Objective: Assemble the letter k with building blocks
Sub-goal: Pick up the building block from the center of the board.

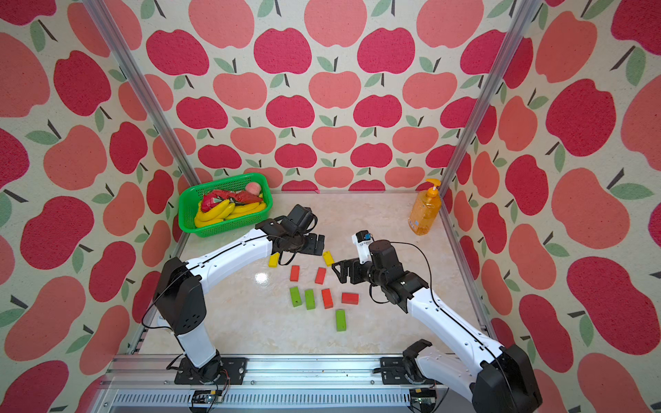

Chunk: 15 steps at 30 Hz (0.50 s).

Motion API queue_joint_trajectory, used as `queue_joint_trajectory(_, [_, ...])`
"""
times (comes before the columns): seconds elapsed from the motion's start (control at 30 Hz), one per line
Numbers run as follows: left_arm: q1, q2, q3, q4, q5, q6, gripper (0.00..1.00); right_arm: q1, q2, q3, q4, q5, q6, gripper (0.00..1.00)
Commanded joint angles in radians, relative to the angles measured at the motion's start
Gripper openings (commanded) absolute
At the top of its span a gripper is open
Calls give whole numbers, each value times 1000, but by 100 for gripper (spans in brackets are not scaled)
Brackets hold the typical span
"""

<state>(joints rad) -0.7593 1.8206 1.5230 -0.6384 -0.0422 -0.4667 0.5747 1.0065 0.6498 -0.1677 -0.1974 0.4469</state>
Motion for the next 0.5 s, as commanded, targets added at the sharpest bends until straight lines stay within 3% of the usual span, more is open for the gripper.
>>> queue_joint_trajectory(0.0, [-29, 73, 62, -35, -40, -94, 98, -100, -37, -46, -18, -72, 73, 99])
queue_joint_trajectory(0.17, [-40, 242, 229, -185, -63, -203, 100, -183, -36, -93, -37, -156, 62, 99])
queue_joint_trajectory(0.33, [-32, 380, 385, -276, -25, -279, 85, -227, -42, -129, -31, -141, 103, 99])
queue_joint_trajectory(0.47, [-15, 452, 449, -316, 17, -345, 73, -278, -18, -134, -14, -231, 126, 99])
